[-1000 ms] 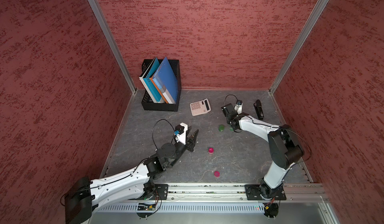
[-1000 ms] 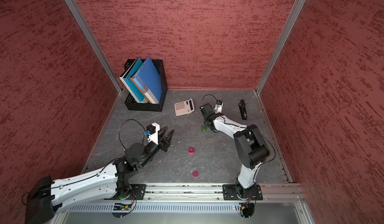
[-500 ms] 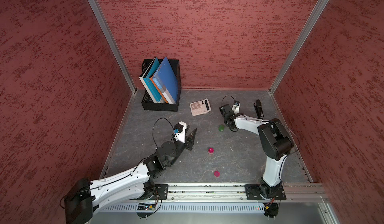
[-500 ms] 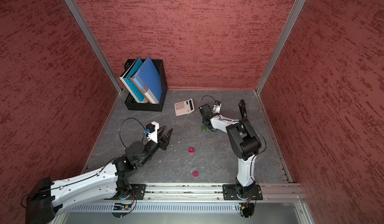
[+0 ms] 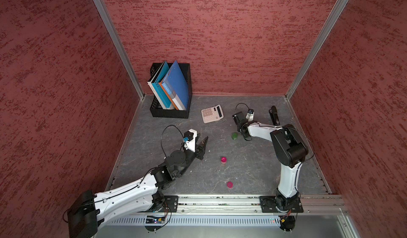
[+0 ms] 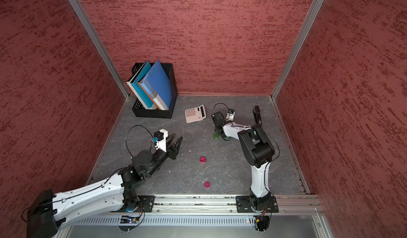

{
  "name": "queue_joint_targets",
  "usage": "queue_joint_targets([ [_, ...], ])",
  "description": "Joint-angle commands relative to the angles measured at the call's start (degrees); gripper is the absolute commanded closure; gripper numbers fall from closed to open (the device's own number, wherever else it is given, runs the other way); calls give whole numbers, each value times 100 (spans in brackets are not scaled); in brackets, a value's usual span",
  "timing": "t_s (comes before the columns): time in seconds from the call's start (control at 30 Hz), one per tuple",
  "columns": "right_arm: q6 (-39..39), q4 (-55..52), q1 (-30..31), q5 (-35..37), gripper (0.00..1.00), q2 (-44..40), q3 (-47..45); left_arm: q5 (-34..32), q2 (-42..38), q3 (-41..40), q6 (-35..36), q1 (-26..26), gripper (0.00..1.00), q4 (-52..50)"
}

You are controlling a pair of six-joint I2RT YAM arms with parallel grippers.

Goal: Close the paint jar lid
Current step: Place the paint jar at the center of the board.

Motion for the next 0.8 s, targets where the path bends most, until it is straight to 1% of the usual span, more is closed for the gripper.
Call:
queue_joint_targets([
  [0.0, 126, -37, -47, -142, 68, 121, 69, -53, -60, 149, -36, 39, 54, -91],
  [0.47, 259, -122, -47, -125, 54, -218, -164, -18, 24, 141, -111, 49, 54, -53],
  [0.67, 216, -230, -47, -67, 40, -817, -238, -4, 69, 149, -128, 45, 53, 6],
  [0.77, 66, -306, -44, -178, 33, -1178, -199, 21, 170, 162, -153, 44, 53, 87],
])
